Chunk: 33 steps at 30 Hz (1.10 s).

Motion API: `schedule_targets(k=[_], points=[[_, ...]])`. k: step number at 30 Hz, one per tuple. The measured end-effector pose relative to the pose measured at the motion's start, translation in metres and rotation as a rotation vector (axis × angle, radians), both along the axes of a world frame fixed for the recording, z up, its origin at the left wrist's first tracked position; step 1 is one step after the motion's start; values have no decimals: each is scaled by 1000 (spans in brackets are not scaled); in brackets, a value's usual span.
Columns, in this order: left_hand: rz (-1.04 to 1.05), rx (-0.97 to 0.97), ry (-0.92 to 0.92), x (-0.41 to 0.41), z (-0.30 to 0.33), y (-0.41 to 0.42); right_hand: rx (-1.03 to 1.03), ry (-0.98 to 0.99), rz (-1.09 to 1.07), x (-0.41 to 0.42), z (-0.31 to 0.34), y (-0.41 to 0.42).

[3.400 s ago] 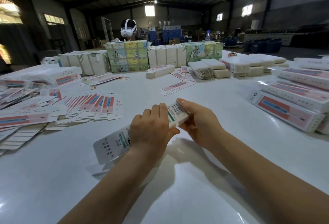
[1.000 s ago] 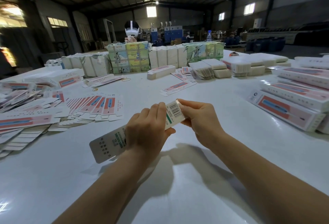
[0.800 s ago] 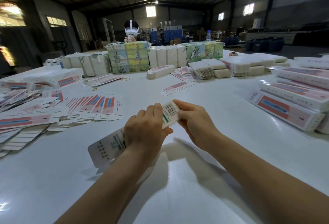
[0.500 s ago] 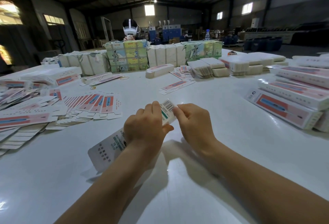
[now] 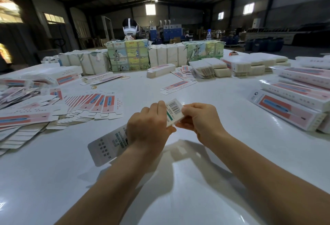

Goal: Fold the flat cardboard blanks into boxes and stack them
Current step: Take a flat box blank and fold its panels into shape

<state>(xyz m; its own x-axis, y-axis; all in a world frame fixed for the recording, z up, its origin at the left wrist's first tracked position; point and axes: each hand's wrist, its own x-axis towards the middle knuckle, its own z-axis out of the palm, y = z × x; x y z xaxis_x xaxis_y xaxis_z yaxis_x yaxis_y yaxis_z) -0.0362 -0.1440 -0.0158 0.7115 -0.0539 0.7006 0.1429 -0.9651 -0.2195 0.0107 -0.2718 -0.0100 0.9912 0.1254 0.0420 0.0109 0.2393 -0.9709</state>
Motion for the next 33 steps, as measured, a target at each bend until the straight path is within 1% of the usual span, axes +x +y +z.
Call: schedule_targets(k=[2, 3, 4, 7, 8, 11, 13, 15, 17, 20, 22, 23, 24, 27, 28, 30, 33], points=[[-11, 14, 7, 0, -1, -1, -155, -108, -51, 1, -3, 0], [-15, 15, 8, 0, -1, -1, -176, -117, -55, 2, -4, -1], [-18, 16, 7, -1, -1, 0, -158, -89, -42, 3, -4, -3], [-37, 18, 5, -1, -1, 5, -7, 80, 51, 7, 0, -8], [-52, 16, 7, -1, -2, 7, 17, 106, 81, 8, 1, -9], [-80, 0, 20, -1, -2, 8, -30, 64, 87, 8, 0, -10], [-80, -6, 28, -1, -2, 6, -114, -31, 39, 6, -3, -9], [-58, -17, 37, -1, -1, 4, -247, -187, -46, 2, -6, -4], [-3, -25, 51, 0, 1, 1, -443, -359, -125, -3, -9, 3], [48, -31, 76, -2, 0, -1, -724, -578, -179, -8, -15, 11], [60, -38, 78, -3, 0, -1, -777, -627, -212, -8, -18, 10], [47, -48, 73, -3, 0, 1, -755, -615, -218, -9, -18, 9], [28, -61, 71, -4, 0, 1, -679, -570, -215, -9, -17, 9], [-22, -69, 53, -3, 2, 1, -286, -315, -148, -9, -10, 9], [-21, -67, 62, -4, 3, -1, -227, -280, -137, -9, -9, 9], [-4, -54, 83, -5, 4, -5, -231, -304, -153, -9, -9, 10], [-26, -44, 88, -5, 3, -8, -337, -457, -242, -11, -12, 9]])
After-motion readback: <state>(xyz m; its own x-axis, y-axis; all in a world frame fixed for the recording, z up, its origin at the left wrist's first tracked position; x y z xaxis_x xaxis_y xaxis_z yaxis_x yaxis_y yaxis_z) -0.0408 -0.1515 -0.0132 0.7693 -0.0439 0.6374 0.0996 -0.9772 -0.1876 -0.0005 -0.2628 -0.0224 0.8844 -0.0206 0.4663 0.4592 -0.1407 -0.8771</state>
